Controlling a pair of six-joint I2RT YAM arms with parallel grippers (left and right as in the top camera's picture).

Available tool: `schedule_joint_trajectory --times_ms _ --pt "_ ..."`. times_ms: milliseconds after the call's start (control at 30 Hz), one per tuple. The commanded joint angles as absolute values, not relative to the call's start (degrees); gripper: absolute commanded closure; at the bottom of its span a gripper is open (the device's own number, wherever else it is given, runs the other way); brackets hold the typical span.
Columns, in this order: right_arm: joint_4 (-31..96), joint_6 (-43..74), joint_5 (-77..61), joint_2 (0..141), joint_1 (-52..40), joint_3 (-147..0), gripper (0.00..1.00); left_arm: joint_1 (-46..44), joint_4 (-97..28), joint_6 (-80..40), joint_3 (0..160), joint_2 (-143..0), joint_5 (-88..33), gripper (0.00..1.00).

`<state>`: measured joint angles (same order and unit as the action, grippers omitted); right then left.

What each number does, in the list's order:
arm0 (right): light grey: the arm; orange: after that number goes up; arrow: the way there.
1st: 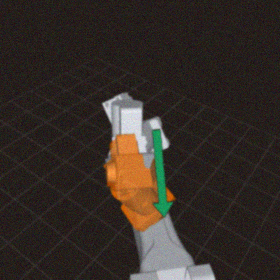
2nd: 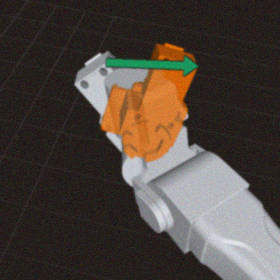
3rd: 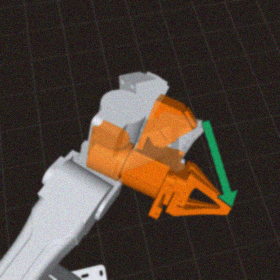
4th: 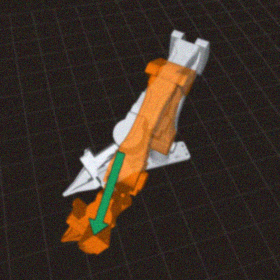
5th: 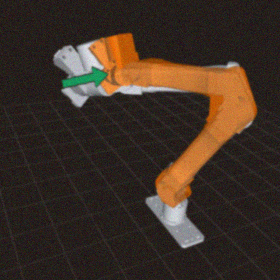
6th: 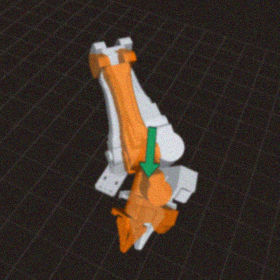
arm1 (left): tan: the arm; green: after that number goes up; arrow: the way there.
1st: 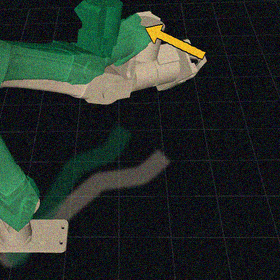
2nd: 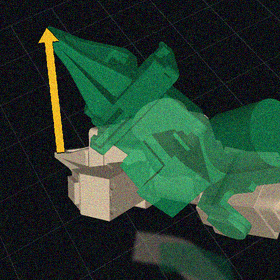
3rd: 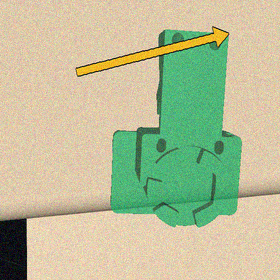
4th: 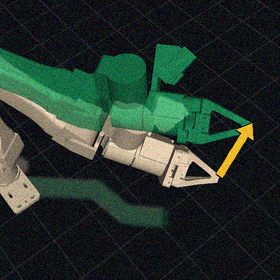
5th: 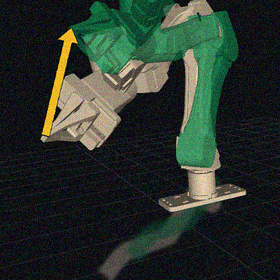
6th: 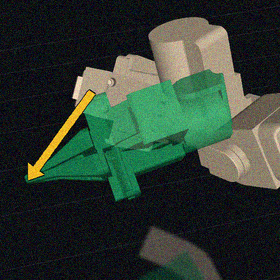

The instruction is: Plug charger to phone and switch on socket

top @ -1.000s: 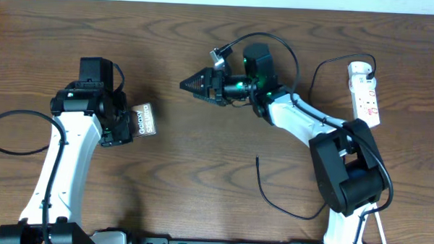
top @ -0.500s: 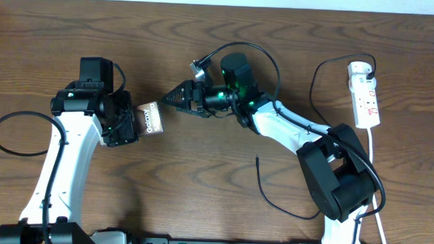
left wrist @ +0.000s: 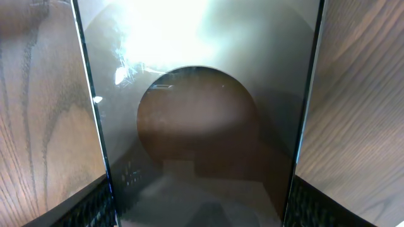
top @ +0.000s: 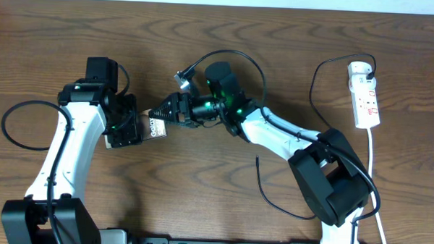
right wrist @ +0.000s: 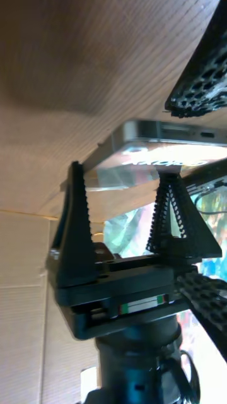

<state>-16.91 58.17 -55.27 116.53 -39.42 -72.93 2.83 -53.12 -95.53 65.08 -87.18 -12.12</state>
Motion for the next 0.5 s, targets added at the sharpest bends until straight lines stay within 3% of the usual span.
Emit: schedule_joint_trajectory --times_ms 0,467 --pt "-16.88 58.19 -55.46 116.38 -39.77 -73.76 0.23 2.63 -53.25 -94.76 67.20 -86.80 -13.19 0.93" --pt "-11.77 54.15 -53.39 116.38 -42.24 -73.71 0.25 2.63 -52.64 -92.33 67.20 -86.80 -18.68 0.93"
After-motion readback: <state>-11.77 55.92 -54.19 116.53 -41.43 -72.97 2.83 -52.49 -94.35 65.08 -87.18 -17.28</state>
